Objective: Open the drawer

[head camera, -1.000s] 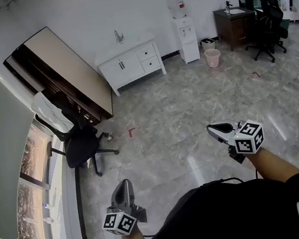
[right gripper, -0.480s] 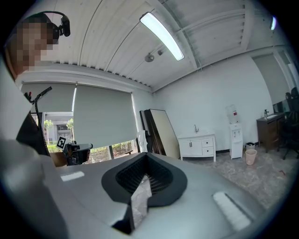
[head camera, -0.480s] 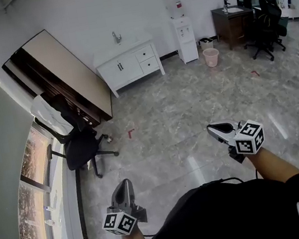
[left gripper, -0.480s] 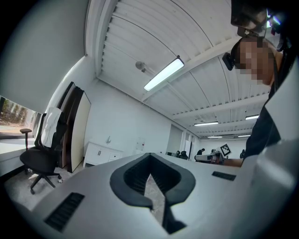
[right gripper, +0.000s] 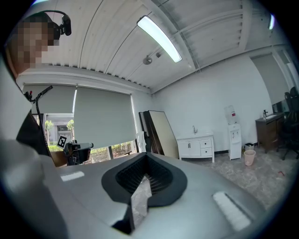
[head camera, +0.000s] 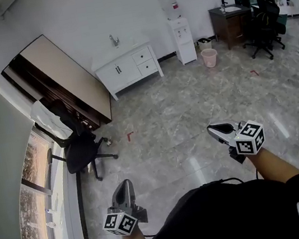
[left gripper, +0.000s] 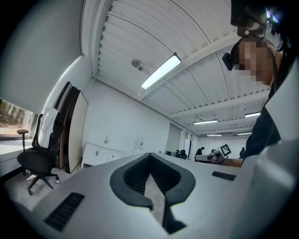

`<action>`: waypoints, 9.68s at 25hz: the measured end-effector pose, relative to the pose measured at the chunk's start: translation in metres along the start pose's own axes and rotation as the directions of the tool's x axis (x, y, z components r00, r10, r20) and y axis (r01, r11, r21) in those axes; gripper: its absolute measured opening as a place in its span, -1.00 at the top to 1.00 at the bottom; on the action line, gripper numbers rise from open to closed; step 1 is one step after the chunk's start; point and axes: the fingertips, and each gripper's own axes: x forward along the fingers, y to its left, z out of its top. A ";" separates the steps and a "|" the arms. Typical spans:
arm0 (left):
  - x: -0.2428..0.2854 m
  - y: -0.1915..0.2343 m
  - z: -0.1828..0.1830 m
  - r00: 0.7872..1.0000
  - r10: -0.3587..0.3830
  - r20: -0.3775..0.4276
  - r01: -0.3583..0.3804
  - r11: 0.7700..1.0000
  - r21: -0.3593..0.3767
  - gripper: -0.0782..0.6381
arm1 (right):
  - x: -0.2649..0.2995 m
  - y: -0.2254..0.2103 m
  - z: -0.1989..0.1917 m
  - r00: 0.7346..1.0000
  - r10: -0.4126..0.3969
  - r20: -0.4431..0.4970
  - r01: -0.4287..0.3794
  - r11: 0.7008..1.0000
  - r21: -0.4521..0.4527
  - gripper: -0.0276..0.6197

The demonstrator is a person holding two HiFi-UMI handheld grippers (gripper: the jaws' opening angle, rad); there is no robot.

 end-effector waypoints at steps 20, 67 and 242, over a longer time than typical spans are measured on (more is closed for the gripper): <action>0.082 -0.072 -0.033 0.998 -0.044 -0.049 0.044 0.999 -0.006 0.80 | -0.051 -0.079 -0.010 1.000 0.021 -0.015 -0.021 0.999 0.026 0.92; 0.121 0.287 0.043 0.998 0.054 -0.018 -0.055 0.997 -0.053 0.80 | 0.344 -0.044 0.039 0.990 0.125 -0.059 -0.126 0.992 -0.006 0.92; 1.059 1.015 0.180 0.987 -0.149 -0.057 0.143 0.985 -0.097 0.80 | 1.251 -0.706 0.274 0.996 0.034 -0.084 -0.038 0.998 -0.046 0.92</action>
